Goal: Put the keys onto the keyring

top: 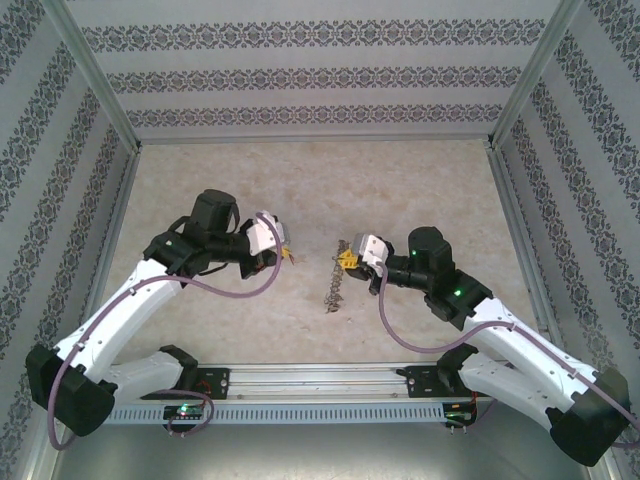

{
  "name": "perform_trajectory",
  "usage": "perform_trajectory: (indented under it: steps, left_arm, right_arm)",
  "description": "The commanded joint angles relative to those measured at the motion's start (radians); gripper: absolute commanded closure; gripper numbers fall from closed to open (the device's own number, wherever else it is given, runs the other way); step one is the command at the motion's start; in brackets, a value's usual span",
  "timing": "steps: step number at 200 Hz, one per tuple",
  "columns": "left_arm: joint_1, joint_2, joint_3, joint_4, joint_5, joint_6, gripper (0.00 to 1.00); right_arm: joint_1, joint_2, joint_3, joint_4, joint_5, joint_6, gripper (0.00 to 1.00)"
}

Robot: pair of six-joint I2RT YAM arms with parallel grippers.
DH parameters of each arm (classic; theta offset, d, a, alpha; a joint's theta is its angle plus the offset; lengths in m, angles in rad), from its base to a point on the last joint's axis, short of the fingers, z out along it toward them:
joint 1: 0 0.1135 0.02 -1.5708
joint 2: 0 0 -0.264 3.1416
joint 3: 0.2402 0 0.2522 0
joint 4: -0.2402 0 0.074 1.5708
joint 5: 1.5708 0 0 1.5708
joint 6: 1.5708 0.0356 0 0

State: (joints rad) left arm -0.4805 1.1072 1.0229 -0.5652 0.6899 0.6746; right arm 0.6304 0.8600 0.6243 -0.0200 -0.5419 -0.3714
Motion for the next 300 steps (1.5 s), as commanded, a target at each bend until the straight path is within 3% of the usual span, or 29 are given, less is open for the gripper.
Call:
perform_trajectory:
  steps: [1,52,89,142,300]
  left_arm:
    - [-0.027,0.012,-0.017,0.073,0.141,0.183,1.0]
    - [-0.097,0.073,0.034,0.036,0.095,0.277,1.0]
    - [-0.114,0.121,0.069,0.038,0.096,0.253,1.0]
    - [-0.171,0.153,0.081,0.036,0.097,0.352,1.0]
    - [-0.217,0.123,0.051,0.101,0.048,0.365,1.0]
  right_arm:
    - [0.003,0.004,0.018,0.033,-0.092,0.023,1.0]
    - [0.017,0.033,0.049,0.005,-0.197,0.021,1.0]
    - [0.034,0.06,0.065,-0.01,-0.231,0.01,1.0]
    - [0.042,0.054,0.076,-0.056,-0.213,-0.008,1.0]
    - [0.026,0.119,0.121,-0.126,-0.228,0.014,1.0]
